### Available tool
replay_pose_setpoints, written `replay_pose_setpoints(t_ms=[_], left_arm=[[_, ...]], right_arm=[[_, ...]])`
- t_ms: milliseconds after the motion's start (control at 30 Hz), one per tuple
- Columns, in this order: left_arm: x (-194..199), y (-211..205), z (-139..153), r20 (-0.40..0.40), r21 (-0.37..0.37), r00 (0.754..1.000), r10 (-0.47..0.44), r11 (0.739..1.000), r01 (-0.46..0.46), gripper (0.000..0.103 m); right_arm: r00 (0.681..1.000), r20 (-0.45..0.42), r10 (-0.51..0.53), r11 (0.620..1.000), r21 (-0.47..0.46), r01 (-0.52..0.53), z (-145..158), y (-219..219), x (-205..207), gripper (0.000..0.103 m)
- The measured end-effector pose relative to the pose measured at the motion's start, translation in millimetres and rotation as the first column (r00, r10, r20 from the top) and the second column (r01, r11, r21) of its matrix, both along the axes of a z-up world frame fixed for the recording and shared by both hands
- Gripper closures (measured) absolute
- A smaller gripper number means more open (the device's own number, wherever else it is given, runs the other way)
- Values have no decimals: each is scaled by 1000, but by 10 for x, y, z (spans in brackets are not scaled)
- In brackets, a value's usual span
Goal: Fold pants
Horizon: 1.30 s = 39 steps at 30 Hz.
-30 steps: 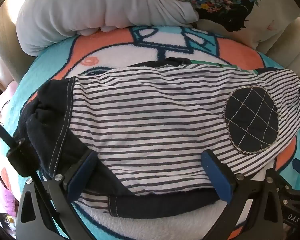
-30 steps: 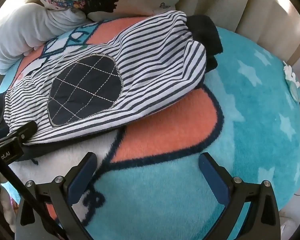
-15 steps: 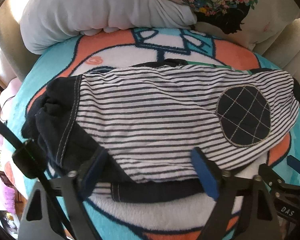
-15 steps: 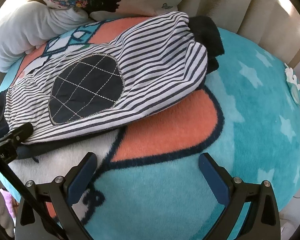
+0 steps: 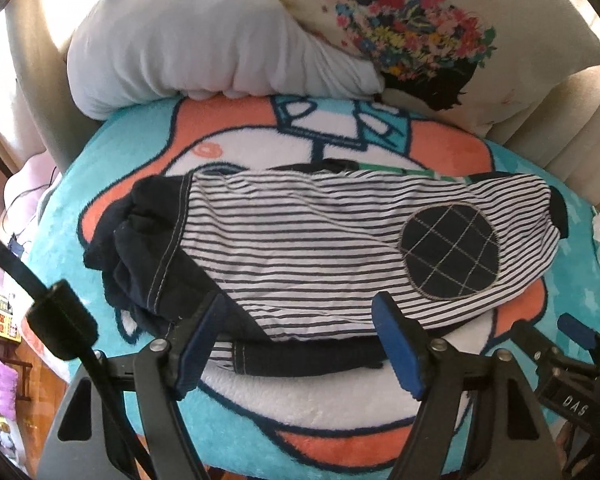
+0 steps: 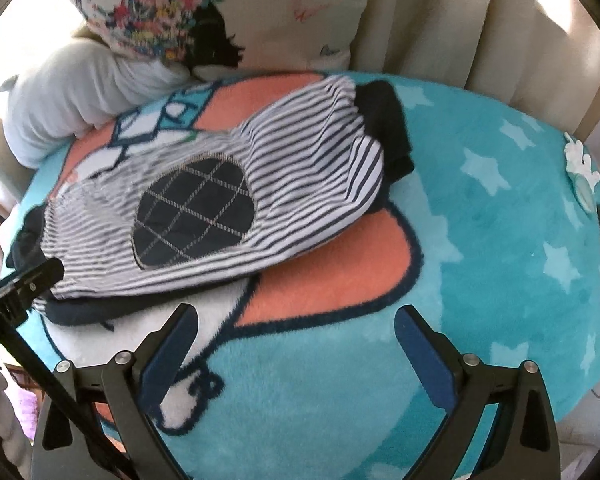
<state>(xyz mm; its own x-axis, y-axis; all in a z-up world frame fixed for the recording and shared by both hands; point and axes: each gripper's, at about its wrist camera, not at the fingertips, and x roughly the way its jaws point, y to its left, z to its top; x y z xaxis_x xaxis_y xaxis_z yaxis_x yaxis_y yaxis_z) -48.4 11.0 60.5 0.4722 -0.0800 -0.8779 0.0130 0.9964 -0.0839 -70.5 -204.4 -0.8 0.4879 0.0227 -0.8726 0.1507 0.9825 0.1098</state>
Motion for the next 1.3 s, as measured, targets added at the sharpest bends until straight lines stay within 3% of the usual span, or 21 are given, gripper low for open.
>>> replay_pose_setpoints(t_ms=[67,233,500,633,667,733,867,1033,1300], left_arm=[[117,-108,-2,-2,26,1000,0,1000,0,28],[202,-167,82,1,15,1000,-9,1000,9,28],[251,-251,288,111,60,994,14,998,-21,28],[292,-238,390,144,64,989,28,997,-37,23],[311,-221,399,133,79,990,41,996,-52,18],[352,-219,399,114,135,991,71,987,-87,17],[420,-195,288,47,119,996,74,990,-79,17],[387,-231,233,45,78,998,53,995,-56,17],[404,-278,121,11,85,1000,27,996,-28,17]], right_arm=[[1000,30,-9,999,47,7,93,-78,-19,3],[996,85,-10,999,43,6,292,-88,-2,3],[986,164,19,1000,15,-22,417,-73,4,3],[980,198,10,999,50,-20,442,-130,13,3],[979,203,6,998,57,-18,450,-137,20,3],[980,200,5,998,62,-17,447,-156,40,3],[985,174,12,997,77,-26,418,-175,90,3],[987,157,25,996,77,-38,387,-177,126,3],[991,132,28,997,74,-38,323,-188,176,3]])
